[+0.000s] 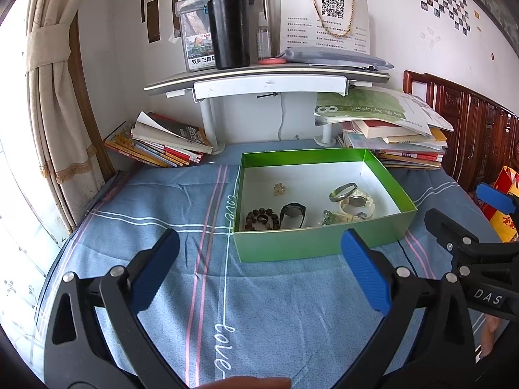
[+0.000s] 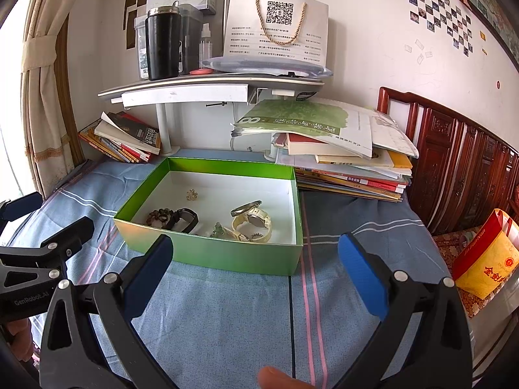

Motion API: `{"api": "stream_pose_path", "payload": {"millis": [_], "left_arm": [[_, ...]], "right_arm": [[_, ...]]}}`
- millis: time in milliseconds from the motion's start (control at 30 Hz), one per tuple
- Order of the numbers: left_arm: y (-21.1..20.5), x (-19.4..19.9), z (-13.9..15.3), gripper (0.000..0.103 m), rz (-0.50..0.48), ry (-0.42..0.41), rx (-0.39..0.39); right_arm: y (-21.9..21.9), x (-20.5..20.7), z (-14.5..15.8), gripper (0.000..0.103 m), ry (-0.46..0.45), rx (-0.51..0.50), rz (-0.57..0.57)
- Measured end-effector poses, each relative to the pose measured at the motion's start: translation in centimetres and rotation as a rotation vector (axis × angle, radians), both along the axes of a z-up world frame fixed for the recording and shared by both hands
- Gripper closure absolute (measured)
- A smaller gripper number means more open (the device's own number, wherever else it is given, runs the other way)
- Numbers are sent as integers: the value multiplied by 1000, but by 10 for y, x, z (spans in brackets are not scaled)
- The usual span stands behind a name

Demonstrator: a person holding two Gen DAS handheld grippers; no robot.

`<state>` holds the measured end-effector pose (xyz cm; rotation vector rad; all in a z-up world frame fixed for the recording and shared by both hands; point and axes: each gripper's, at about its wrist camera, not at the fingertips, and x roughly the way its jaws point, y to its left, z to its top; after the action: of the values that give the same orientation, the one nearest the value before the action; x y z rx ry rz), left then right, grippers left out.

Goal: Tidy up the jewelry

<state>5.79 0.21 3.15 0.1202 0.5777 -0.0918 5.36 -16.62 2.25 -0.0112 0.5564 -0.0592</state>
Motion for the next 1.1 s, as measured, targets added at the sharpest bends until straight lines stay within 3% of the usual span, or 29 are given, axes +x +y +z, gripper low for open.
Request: {"api": "stream_pose_path", "payload": {"millis": [1100], "left_arm": [[-3, 1, -5, 4, -4, 9, 6]], "right_arm": [[0, 3, -5, 4, 11, 3, 5]]}}
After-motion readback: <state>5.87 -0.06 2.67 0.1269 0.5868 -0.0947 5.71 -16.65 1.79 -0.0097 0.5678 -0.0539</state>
